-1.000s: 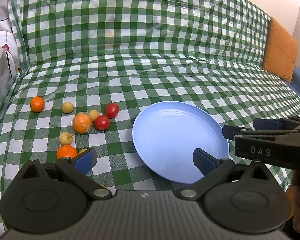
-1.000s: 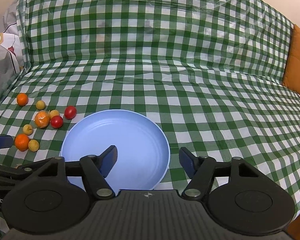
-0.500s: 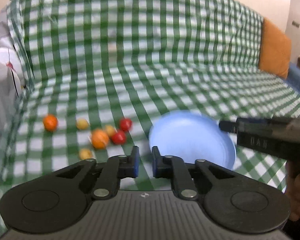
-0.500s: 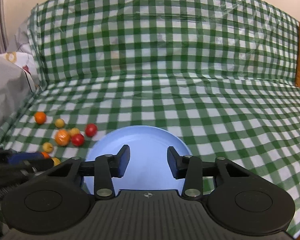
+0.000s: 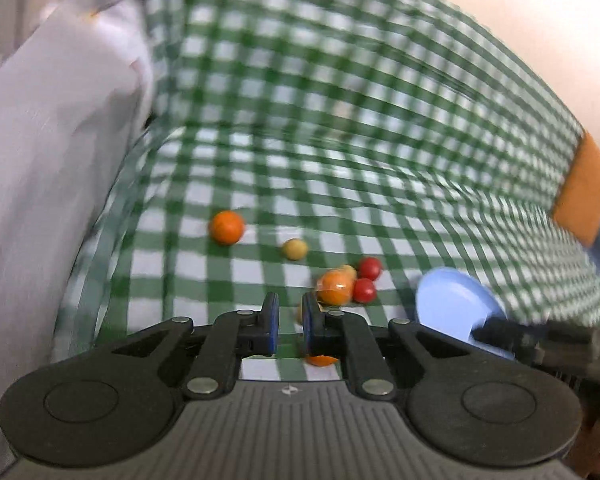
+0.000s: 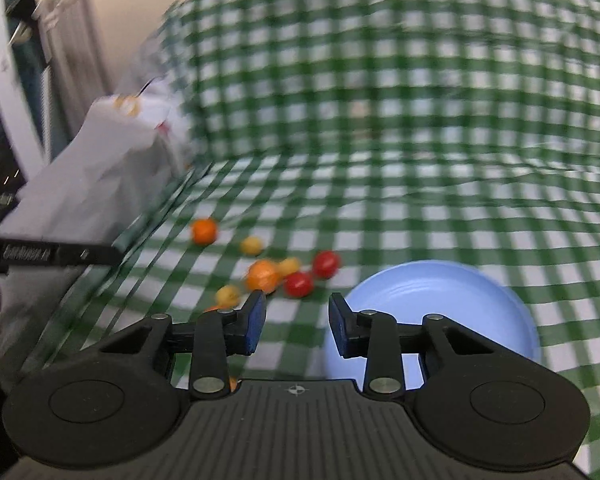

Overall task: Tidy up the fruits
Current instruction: 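Grasp the netted orange with the right tool while the left tool grasps a yellow plum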

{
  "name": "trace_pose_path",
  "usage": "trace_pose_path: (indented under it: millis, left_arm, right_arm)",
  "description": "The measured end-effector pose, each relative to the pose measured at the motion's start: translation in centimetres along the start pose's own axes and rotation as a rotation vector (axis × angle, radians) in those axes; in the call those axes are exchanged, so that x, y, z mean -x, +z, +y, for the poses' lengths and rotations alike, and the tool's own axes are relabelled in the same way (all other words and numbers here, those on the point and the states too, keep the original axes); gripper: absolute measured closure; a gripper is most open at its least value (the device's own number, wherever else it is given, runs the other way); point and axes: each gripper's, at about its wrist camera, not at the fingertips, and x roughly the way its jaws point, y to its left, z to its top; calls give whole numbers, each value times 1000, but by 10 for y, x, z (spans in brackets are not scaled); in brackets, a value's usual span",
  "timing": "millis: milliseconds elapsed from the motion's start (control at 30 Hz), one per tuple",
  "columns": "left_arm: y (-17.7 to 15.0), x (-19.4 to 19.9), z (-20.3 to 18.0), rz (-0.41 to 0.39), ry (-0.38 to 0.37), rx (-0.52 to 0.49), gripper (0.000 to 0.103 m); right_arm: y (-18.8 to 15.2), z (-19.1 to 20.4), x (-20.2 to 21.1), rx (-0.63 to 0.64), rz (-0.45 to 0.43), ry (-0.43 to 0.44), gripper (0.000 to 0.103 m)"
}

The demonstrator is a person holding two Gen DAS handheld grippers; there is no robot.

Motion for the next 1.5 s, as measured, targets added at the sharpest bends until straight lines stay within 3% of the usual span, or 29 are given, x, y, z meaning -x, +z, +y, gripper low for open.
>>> trace_pose_path:
  millis: [133,267,500,567,700,733,900,1200,1267,1333,1500]
  left_arm:
    - [-3,-14,16,22,-38,29,90]
    - [-15,-36,12,64,-10,-54,90]
    - [-23,-62,12,48,-41,-47,88]
    - [-24,-73,3,56,-47,-72,87]
    - [-23,-85,-14,34,-37,-145,60]
    - [-23,-88,-15,26,-38,-141,59]
    - [-20,-104,-21,22,-33,-129,59]
    - [-20,-127,-25,76,10,-135,59]
    - [-22,-130,-28,86,1,-147,62]
    - [-23,-129,-33,77,-9,-179,79]
    - [-22,-123,-34,60,-10,-190,79]
  right_arm:
    - [-3,24,-22,66,79,58,63]
    - [-22,42,-43,157,166,79,41]
    - [-47,54,-66,259,214,68,43]
    - [-54,54,-73,283,240,62,59]
    - [-55,61,-69,339,192,73,61]
    - [-54,61,-66,339,177,79,61]
    - [-48,56,-60,312,142,79,61]
    - [-51,50,-74,292,178,54,61]
    - [-53,51,-75,298,185,48,61]
    - [-55,50,-75,303,186,39,61]
    - [-56,45,-67,292,165,26,61]
